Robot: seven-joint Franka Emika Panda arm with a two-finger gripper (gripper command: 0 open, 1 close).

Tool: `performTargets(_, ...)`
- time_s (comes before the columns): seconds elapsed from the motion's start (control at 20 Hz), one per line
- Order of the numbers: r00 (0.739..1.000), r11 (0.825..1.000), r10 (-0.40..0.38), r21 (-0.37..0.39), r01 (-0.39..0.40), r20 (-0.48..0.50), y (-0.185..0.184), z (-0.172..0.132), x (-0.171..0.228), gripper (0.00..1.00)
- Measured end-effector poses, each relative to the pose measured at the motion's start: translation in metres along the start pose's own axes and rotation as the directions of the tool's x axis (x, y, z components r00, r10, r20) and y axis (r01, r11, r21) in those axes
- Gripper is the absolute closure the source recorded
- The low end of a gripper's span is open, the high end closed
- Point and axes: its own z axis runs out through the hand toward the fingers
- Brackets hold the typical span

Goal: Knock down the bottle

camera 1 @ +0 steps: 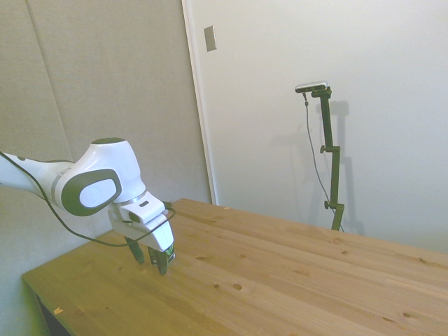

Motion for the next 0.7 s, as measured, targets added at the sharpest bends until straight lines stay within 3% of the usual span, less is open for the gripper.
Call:
performTargets(0.1, 1.000, 1.000, 0.007, -0.003, -0.007, -0.002, -0.001, 0.000, -0.001, 0.00)
performTargets(0.15, 1.000, 1.000, 0.007, -0.003, -0.007, -0.005, -0.004, -0.001, -0.003, 1.00)
performTargets(0.45, 0.999, 0.999, -0.038, -0.033, 0.037, -0.020, -0.039, -0.045, -0.034, 1.00)
performTargets(0.7, 0.993, 0.995, -0.096, -0.036, 0.094, -0.065, -0.063, -0.067, -0.036, 1.00)
